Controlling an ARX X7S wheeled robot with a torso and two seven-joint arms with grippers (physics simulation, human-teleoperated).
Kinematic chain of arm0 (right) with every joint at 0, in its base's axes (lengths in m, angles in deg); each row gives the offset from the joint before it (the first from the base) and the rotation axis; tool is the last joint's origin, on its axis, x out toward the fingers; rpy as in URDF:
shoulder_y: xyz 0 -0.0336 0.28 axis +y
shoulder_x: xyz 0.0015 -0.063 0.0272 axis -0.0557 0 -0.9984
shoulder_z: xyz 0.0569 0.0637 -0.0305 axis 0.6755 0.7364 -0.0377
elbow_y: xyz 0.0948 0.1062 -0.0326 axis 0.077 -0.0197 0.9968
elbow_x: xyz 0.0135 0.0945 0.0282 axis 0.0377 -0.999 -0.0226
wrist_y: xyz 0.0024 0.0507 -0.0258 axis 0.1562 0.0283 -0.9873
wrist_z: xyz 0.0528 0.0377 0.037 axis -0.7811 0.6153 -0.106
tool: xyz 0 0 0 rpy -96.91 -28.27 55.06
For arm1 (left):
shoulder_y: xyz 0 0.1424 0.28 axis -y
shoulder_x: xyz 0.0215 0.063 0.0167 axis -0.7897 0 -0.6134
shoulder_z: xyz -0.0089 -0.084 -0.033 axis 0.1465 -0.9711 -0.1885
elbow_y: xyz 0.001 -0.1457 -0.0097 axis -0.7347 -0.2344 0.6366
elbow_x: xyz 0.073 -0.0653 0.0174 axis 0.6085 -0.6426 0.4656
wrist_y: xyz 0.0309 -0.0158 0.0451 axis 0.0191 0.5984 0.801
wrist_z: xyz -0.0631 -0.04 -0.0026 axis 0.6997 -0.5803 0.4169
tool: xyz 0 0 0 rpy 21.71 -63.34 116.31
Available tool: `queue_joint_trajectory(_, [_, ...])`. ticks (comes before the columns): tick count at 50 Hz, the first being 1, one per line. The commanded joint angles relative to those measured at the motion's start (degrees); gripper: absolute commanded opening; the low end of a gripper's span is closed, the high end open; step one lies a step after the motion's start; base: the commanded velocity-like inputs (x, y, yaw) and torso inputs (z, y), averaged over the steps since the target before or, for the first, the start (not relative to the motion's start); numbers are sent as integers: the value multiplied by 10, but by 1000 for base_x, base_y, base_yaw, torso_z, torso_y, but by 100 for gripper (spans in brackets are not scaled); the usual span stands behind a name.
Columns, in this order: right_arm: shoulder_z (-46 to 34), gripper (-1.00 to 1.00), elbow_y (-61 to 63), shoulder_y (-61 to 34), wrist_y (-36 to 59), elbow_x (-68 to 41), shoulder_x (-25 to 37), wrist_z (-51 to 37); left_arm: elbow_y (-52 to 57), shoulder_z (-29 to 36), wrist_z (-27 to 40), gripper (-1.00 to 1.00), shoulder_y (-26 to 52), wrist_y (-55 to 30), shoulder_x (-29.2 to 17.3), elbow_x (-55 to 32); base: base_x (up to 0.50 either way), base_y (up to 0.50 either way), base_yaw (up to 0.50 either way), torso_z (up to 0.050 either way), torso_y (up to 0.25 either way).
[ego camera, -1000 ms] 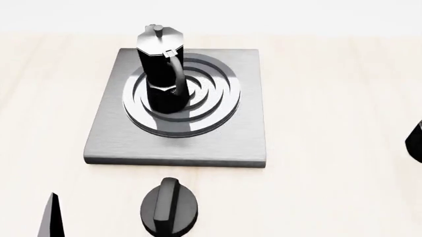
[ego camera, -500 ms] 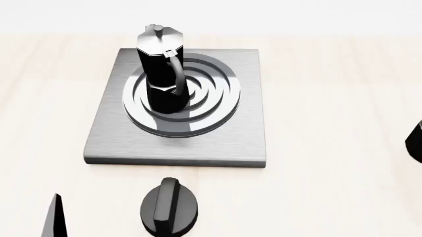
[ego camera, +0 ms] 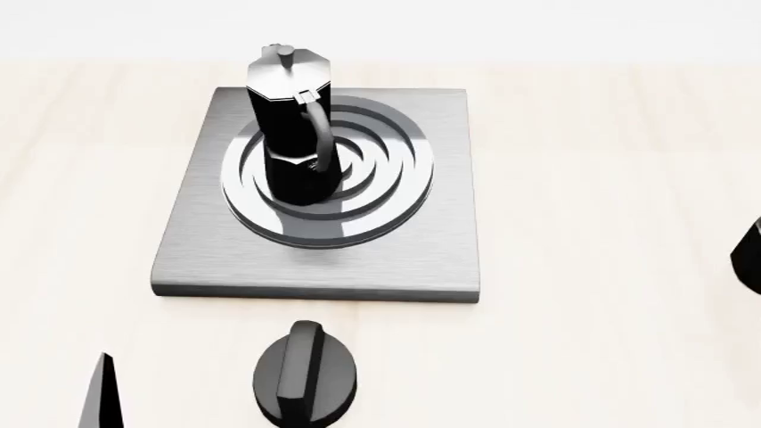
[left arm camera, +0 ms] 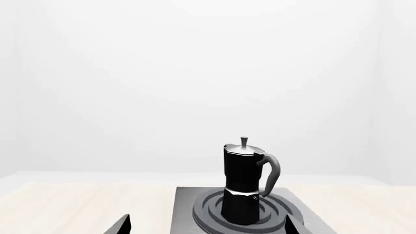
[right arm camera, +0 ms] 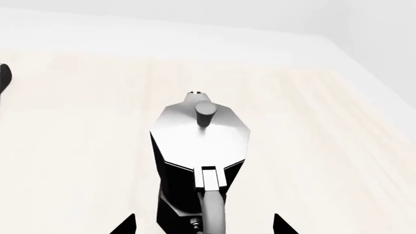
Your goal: Put both moka pots on the stove.
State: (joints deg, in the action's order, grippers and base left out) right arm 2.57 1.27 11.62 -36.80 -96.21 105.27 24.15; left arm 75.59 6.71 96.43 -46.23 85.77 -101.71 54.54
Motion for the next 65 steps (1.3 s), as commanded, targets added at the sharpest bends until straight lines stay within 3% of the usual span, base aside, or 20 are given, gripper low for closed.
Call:
queue_joint_trajectory(1, [3,100,-37,9,-5,-2,-17,3,0,2,3,100,0,0,-1,5,0,0,0,0,0])
queue_joint_trajectory(28, [7,100,-137,38,-18,-5,-79,46,0,3,8,100,3,-2,-4,4,0,0,0,0,0])
queue_joint_trajectory(38, [13,100,-289,47,-40,-3,-157,113,0,5,10,100,4,-3,-5,7,0,0,0,0,0])
queue_joint_trajectory(45, [20,100,-309,51,-39,-4,-173,115,-5,5,10,100,5,-1,-5,7,0,0,0,0,0])
queue_joint_trajectory(46, [21,-100,-309,54,-42,-3,-173,113,-4,5,11,100,5,-1,-5,7,0,0,0,0,0])
queue_joint_trajectory(65, [47,-100,-309,57,-55,16,-176,114,-6,7,13,100,5,0,-7,8,1,0,0,0,0])
